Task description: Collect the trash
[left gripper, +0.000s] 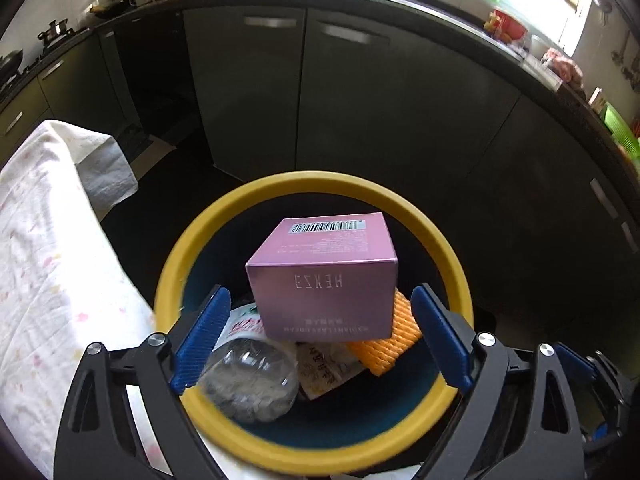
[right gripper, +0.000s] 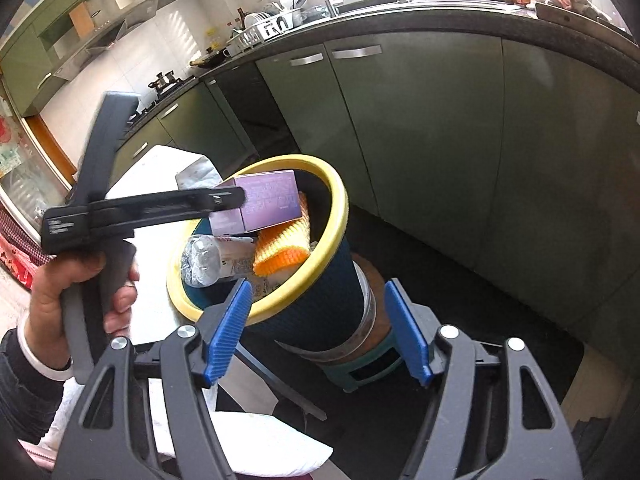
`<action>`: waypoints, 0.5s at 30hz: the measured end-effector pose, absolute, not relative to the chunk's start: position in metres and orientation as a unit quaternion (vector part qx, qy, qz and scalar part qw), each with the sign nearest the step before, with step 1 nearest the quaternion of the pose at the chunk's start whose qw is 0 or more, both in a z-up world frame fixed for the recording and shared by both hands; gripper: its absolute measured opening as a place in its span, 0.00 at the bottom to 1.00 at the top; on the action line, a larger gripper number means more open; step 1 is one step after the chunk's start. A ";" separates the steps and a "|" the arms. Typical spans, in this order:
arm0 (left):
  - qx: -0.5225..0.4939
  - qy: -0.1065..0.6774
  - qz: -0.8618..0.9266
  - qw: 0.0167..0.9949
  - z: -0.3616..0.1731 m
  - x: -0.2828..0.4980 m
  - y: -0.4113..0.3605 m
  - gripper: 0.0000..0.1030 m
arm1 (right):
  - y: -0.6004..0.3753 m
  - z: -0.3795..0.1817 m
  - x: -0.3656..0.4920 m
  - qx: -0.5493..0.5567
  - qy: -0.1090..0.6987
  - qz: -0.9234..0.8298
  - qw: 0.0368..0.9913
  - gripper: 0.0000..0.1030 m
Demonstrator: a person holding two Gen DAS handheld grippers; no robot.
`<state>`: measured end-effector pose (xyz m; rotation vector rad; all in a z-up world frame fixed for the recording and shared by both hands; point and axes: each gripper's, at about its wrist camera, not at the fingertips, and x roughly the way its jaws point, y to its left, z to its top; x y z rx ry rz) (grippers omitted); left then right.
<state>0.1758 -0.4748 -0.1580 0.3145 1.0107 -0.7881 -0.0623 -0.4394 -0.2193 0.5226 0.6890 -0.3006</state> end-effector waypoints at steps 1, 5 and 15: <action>0.141 0.466 -0.369 0.792 -0.151 0.173 -0.466 0.88 | -0.439 -0.219 -0.062 0.252 0.333 -0.144 0.897 0.63; 0.119 0.443 -0.379 0.804 -0.123 0.158 -0.428 0.94 | -0.429 -0.218 -0.058 0.247 0.335 -0.133 0.900 0.63; 0.107 0.362 -0.334 0.864 -0.066 0.102 -0.276 0.95 | -0.388 -0.206 -0.049 0.217 0.338 -0.093 0.911 0.64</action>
